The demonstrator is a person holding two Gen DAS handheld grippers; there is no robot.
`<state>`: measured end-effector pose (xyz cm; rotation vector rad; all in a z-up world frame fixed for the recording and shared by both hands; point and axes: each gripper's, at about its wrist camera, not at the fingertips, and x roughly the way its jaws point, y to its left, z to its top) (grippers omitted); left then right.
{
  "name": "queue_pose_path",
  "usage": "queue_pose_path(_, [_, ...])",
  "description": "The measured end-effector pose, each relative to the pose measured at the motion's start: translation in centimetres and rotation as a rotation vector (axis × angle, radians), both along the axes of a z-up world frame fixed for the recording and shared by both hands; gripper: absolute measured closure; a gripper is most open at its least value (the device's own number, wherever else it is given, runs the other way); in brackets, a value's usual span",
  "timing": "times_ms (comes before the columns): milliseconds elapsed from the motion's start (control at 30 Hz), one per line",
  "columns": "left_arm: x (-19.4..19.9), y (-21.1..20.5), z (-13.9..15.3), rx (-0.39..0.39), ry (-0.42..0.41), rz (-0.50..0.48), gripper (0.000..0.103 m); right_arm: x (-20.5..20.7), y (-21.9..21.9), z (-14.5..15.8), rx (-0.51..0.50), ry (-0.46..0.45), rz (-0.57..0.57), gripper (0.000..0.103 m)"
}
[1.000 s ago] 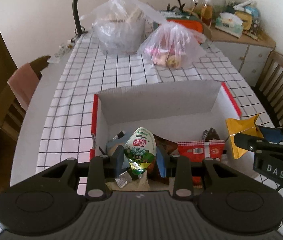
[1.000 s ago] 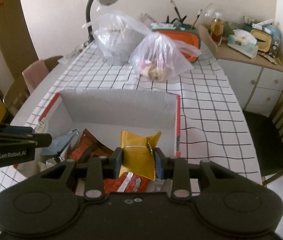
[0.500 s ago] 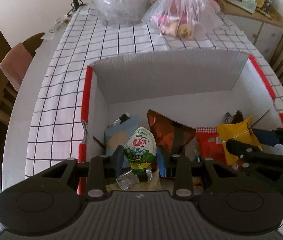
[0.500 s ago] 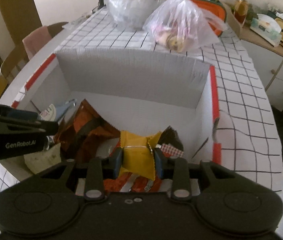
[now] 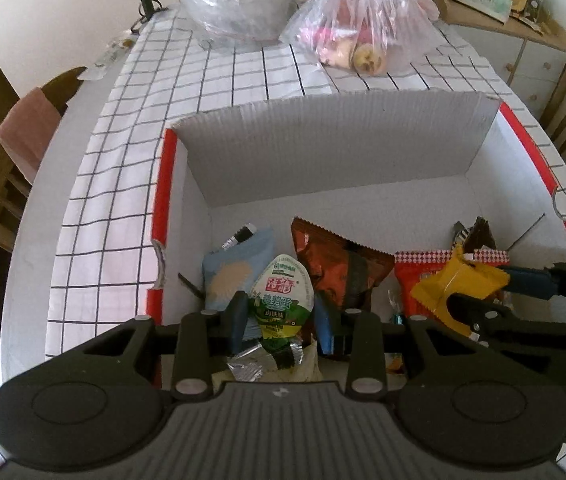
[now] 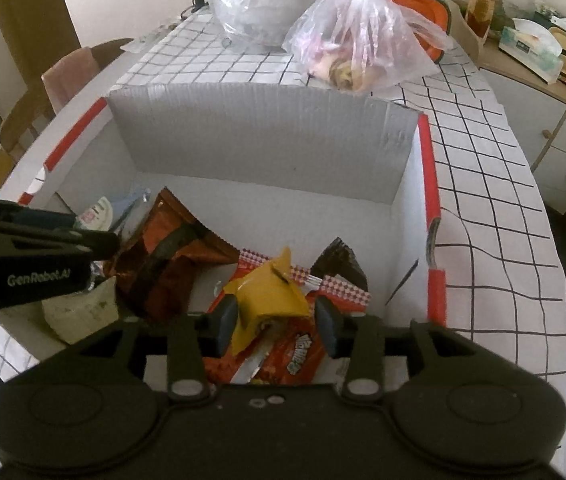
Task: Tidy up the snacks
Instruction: 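Open both grippers to release the jelly cup and yellow pouch, then withdraw both tools from the box toward the Minion pouch and black packet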
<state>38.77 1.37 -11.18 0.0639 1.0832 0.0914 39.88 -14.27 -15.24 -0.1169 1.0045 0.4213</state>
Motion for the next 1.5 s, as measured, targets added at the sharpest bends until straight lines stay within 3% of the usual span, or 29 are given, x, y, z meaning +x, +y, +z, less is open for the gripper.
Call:
queue_pose_path(300, [-1.6,0.0,1.6,-0.026,-0.033,-0.002,0.066,-2.0,-0.9,2.5,0.038,-0.042,-0.002,0.041])
queue_pose_path(933, [-8.1,-0.6,7.1,-0.103,-0.148,-0.062,0.043,-9.3,-2.9,9.0,0.152,-0.158,0.015,0.021])
queue_pose_path(1400, [-14.5,-0.3,8.9,-0.151,-0.195,-0.133,0.038,-15.9,-4.1,10.0,0.222,-0.155,0.008,0.005])
queue_pose_path(1500, [-15.8,-0.1,8.8,-0.155,-0.201,-0.139,0.030,-17.2,-4.3,9.7,0.228,-0.144,-0.006,0.003])
